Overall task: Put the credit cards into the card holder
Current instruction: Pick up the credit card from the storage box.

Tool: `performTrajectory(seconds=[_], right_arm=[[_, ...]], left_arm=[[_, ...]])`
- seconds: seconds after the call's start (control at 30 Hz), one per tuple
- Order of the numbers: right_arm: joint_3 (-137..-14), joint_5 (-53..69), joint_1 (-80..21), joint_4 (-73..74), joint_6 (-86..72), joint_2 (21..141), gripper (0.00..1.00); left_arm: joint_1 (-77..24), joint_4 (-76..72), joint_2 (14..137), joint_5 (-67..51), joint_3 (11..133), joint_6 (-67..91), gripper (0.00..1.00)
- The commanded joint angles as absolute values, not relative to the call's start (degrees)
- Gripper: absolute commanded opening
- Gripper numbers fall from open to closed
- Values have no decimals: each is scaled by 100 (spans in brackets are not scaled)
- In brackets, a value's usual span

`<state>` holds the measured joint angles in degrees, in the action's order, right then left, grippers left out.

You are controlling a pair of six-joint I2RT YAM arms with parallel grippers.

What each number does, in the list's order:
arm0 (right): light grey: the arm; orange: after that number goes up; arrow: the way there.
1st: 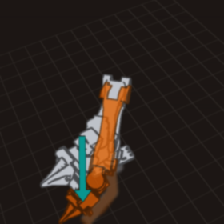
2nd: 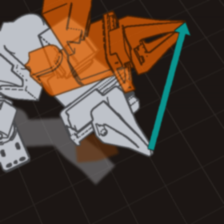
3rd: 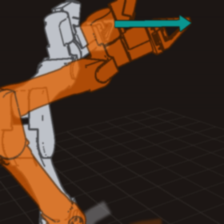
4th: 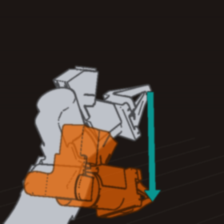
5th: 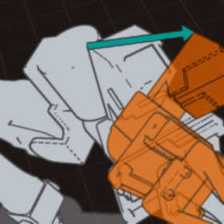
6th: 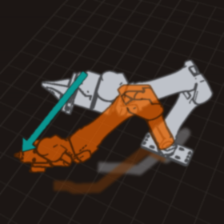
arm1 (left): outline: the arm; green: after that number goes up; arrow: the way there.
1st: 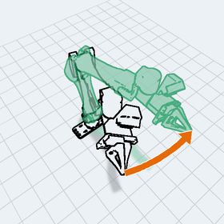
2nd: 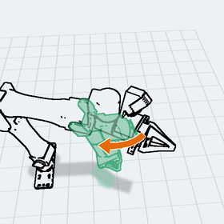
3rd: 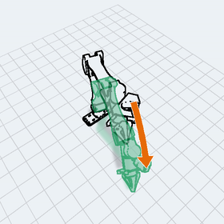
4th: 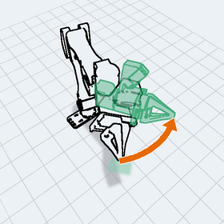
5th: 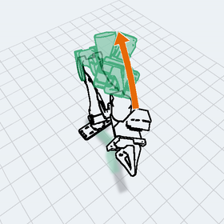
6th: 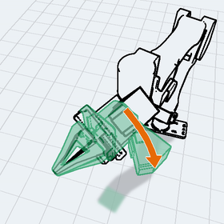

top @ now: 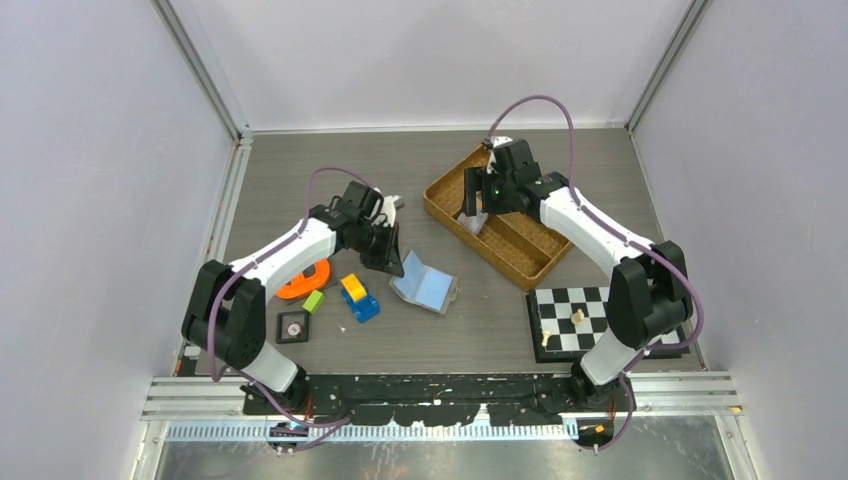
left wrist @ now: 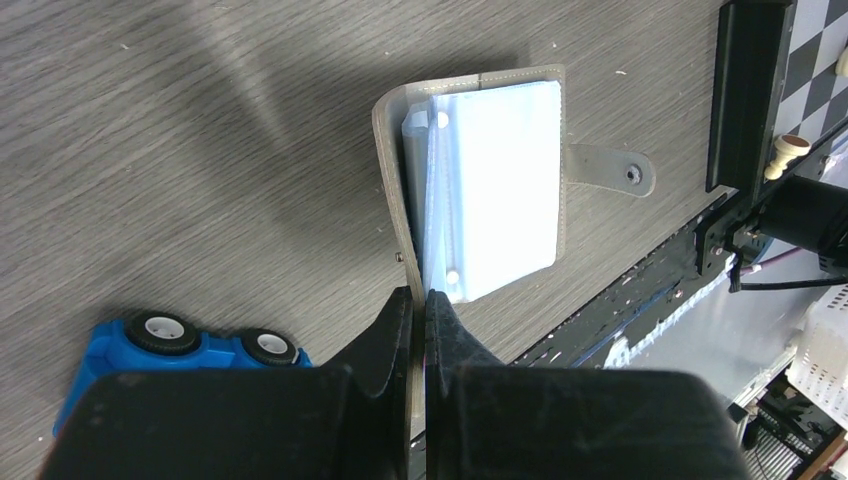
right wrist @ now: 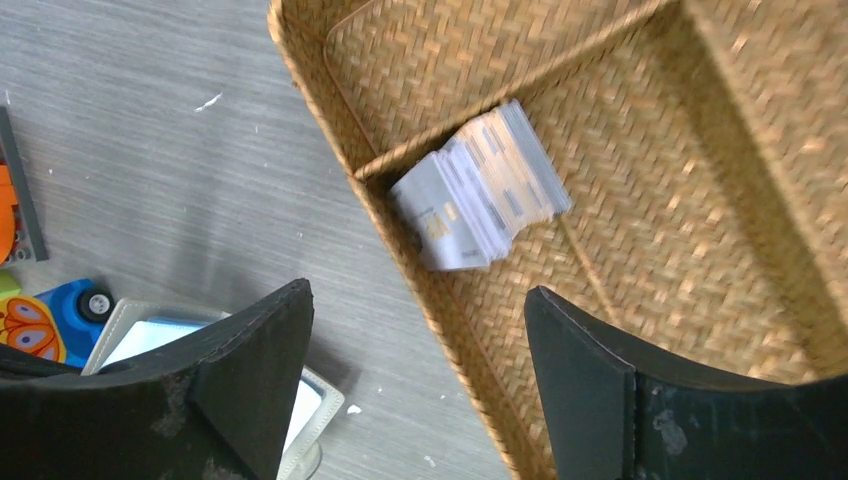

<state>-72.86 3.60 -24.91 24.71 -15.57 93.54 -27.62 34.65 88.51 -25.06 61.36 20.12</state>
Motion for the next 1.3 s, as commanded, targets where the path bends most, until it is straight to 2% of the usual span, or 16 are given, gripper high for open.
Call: performTrajectory(seconds=[0.0, 0.17, 0.37, 0.5, 0.87, 1.27], right_arm=[[-8049, 132, -2486, 2949, -816, 9713, 83], [-8446, 90, -2436, 3151, -102, 10182, 83], [-8684, 1250, -2007, 3376, 225, 10515, 83], [-8843, 1513, -1977, 3745, 566, 10791, 83], [-9166, 1079, -1968, 3735, 632, 11286, 83], [-9253, 530, -1960, 3821, 606, 11039, 82]], left_arm=[[-2707, 3489, 8865, -2418, 6223, 1848, 0], [-2698, 3508, 8894, -2395, 6232, 1849, 0], [-2696, 3483, 8872, -2398, 6220, 1890, 0], [-2698, 3424, 8844, -2437, 6153, 1973, 0], [-2698, 3423, 8884, -2531, 6161, 1970, 0], [-2698, 3431, 8938, -2657, 6182, 1978, 0]])
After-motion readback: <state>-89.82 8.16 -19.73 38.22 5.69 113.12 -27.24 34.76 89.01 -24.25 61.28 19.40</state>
